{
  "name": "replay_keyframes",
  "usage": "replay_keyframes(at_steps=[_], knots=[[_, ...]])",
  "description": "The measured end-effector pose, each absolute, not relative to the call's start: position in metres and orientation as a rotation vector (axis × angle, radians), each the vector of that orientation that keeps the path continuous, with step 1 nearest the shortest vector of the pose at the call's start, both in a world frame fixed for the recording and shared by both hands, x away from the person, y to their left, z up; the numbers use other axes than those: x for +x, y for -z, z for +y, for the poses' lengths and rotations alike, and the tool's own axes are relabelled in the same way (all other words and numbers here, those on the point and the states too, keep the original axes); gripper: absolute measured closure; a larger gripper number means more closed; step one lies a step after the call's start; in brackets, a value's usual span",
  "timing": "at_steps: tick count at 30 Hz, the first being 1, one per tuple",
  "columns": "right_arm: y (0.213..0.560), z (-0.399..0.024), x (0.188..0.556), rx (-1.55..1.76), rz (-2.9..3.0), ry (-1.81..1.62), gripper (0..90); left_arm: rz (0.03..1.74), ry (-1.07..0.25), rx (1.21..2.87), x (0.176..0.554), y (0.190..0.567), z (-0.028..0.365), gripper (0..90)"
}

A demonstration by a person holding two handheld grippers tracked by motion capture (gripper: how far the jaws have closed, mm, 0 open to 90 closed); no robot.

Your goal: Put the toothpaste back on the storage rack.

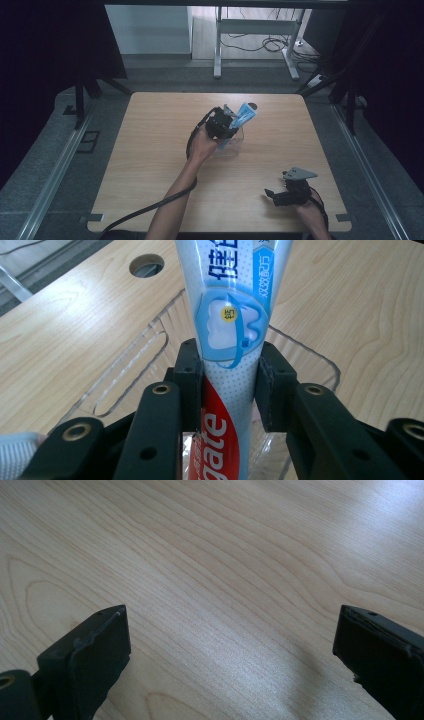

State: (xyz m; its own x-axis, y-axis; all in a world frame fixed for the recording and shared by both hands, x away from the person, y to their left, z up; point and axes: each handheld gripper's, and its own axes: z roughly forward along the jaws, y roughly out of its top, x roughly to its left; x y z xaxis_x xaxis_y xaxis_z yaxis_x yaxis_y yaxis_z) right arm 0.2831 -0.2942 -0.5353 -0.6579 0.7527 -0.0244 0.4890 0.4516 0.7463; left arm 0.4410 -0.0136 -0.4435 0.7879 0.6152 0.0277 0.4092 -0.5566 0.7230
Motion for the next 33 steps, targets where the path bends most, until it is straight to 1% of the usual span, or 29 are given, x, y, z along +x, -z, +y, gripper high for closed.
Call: replay_keyframes(at_steps=[9,13,18,23,29,33], knots=[[0.5361,-0.2926,0.2828,1.05,2.365,-1.034,2.5,0.741,-0.325,2.258,0.435,0.4505,-0.0095,65.9],[0.5364,-0.2924,0.2828,1.049,2.365,-1.032,2.5,0.749,-0.311,2.254,0.4349,0.4498,-0.0093,63.5],[0.5365,-0.2921,0.2828,1.048,2.367,-1.035,2.5,0.767,-0.275,2.234,0.4355,0.4496,-0.0072,58.0],[0.5366,-0.2914,0.2828,1.04,2.37,-1.032,2.5,0.769,-0.276,2.222,0.4342,0.4507,-0.0054,52.3],[0.5368,-0.2917,0.2828,1.046,2.369,-1.032,2.5,0.76,-0.294,2.22,0.4327,0.4481,-0.0051,41.9],[0.537,-0.2913,0.2829,1.045,2.371,-1.033,2.5,0.757,-0.287,2.21,0.4307,0.4447,-0.0038,37.7]])
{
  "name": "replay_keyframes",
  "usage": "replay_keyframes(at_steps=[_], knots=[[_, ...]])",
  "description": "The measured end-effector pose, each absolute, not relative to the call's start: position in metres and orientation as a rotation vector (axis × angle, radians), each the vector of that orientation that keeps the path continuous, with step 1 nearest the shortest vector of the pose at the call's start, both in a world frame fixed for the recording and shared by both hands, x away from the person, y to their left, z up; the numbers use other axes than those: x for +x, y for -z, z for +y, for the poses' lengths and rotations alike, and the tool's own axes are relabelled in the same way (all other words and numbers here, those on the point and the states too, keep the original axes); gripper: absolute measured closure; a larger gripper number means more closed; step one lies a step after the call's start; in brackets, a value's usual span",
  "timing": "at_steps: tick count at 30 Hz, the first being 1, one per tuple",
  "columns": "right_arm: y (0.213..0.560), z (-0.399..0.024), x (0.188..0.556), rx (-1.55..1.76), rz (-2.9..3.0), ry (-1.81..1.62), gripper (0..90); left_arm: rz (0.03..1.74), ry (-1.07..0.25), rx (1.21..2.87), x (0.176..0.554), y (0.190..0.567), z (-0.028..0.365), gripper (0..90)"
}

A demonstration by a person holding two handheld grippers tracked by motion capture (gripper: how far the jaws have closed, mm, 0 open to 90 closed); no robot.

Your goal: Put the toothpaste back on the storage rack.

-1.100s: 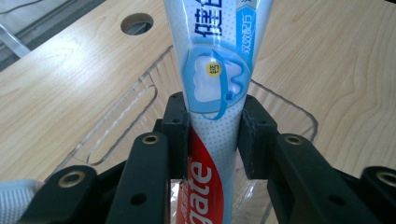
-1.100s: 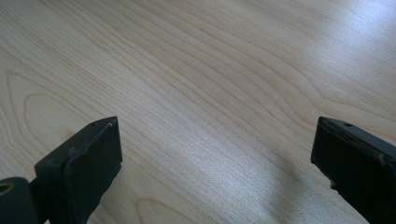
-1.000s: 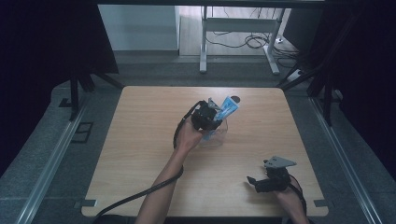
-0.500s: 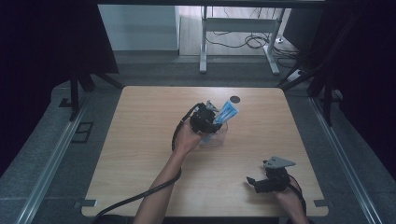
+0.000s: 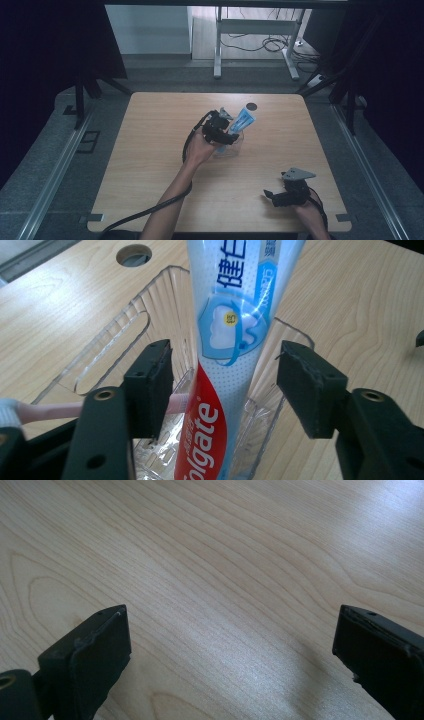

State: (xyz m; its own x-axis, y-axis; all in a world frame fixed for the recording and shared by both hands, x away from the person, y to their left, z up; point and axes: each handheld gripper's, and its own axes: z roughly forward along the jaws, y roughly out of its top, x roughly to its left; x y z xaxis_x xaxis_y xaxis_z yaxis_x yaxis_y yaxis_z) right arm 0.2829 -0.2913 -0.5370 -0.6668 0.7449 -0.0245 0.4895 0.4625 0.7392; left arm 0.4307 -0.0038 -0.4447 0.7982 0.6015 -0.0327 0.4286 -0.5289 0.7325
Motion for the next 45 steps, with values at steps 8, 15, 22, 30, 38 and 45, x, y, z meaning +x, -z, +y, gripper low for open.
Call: replay_keyframes(at_steps=[8,15,22,30,38,45], knots=[[0.537,-0.291,0.283,1.043,2.376,-1.031,2.6,0.755,-0.271,2.199,0.426,0.439,-0.002,26.1],[0.537,-0.291,0.283,1.042,2.378,-1.029,2.7,0.747,-0.26,2.206,0.422,0.436,0.001,18.5],[0.538,-0.291,0.283,1.043,2.377,-1.028,2.8,0.732,-0.258,2.221,0.415,0.432,0.006,15.9],[0.538,-0.291,0.283,1.044,2.377,-1.027,2.8,0.722,-0.28,2.211,0.407,0.429,0.012,14.2],[0.537,-0.291,0.283,1.045,2.376,-1.026,2.8,0.705,-0.297,2.205,0.398,0.427,0.019,13.6],[0.538,-0.291,0.283,1.042,2.375,-1.025,2.8,0.703,-0.315,2.2,0.388,0.43,0.027,13.5]])
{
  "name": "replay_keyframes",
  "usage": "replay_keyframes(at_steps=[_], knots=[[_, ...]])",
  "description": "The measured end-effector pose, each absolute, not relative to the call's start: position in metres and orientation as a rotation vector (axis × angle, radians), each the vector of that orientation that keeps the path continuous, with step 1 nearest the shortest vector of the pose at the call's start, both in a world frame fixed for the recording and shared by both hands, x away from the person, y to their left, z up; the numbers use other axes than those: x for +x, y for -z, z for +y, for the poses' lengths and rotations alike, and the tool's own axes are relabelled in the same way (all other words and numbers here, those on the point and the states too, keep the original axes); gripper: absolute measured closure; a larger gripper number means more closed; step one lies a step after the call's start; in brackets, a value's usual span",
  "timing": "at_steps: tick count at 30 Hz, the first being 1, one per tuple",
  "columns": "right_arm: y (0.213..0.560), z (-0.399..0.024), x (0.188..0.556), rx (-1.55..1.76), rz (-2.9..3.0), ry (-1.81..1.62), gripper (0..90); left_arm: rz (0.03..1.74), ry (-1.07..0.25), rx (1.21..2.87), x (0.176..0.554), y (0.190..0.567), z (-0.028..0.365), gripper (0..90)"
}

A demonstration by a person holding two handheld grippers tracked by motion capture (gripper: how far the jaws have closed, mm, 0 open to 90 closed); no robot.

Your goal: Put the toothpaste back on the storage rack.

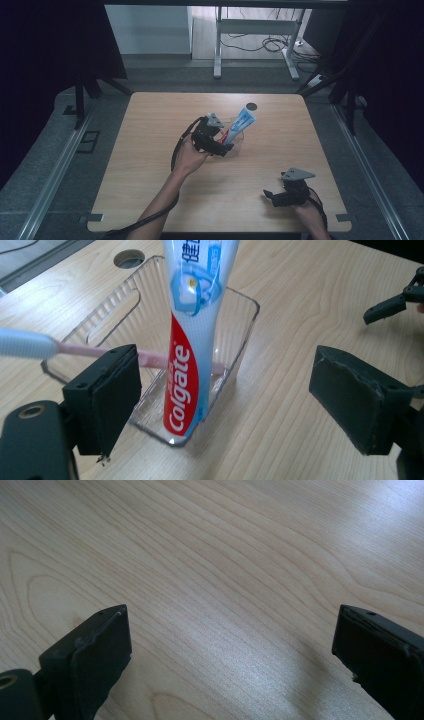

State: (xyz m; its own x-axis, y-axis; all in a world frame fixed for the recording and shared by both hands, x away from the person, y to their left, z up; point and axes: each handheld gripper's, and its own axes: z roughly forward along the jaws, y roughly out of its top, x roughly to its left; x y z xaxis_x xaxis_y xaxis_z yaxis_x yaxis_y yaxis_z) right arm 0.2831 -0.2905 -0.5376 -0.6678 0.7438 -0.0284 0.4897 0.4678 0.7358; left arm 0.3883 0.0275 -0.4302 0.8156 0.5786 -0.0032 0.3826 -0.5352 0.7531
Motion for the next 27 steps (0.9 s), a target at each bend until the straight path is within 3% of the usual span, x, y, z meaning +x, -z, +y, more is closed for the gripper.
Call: replay_keyframes(at_steps=[27], knots=[[0.537,-0.289,0.282,1.037,2.373,-1.018,2.9,0.7,-0.343,2.193,0.359,0.444,0.052,13.6]])
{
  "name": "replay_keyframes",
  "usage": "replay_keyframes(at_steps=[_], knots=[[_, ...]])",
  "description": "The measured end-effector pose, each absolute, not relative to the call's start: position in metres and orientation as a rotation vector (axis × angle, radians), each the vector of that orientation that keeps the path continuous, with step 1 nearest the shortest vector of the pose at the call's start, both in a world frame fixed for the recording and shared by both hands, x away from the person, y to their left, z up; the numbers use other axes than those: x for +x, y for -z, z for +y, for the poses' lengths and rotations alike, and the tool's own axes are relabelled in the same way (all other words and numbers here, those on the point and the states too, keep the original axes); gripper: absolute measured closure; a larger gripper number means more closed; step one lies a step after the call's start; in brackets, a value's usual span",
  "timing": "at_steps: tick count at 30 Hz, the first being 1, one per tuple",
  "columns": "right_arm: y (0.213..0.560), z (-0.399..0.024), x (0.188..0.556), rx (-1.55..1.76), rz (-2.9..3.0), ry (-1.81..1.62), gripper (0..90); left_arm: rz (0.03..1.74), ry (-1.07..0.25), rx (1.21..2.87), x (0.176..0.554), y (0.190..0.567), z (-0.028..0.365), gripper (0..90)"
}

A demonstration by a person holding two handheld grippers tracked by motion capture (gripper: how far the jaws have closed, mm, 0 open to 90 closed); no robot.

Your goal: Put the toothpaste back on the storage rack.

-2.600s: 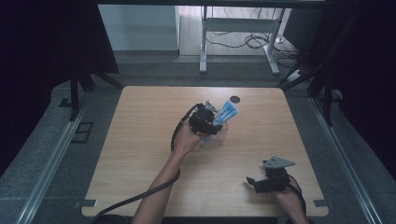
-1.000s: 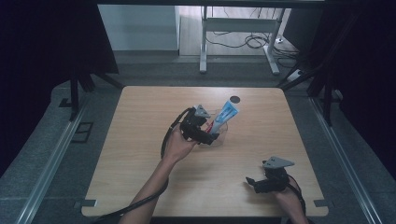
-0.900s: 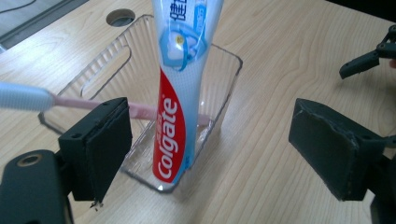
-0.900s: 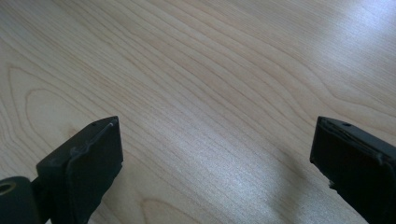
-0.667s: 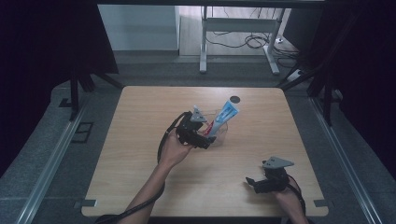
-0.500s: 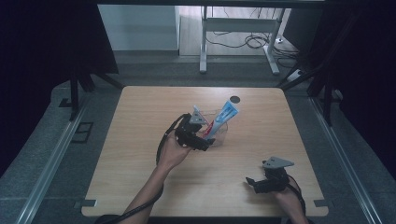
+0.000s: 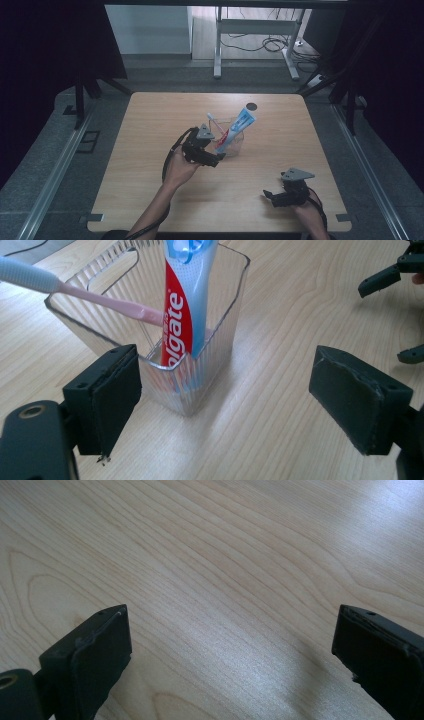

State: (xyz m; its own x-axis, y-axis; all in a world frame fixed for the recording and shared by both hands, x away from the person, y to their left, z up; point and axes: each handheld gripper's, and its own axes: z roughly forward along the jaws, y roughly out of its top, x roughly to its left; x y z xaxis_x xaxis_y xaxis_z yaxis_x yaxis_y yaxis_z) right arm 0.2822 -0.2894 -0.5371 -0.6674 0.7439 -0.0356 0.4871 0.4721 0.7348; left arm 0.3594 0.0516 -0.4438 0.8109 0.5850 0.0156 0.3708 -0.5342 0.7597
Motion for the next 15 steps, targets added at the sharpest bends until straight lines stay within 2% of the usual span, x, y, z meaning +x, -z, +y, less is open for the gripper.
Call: replay_keyframes(at_steps=[15], knots=[[0.539,-0.289,0.283,1.045,2.39,-1.029,2.6,0.711,-0.355,2.202,0.343,0.45,0.072,13.6]])
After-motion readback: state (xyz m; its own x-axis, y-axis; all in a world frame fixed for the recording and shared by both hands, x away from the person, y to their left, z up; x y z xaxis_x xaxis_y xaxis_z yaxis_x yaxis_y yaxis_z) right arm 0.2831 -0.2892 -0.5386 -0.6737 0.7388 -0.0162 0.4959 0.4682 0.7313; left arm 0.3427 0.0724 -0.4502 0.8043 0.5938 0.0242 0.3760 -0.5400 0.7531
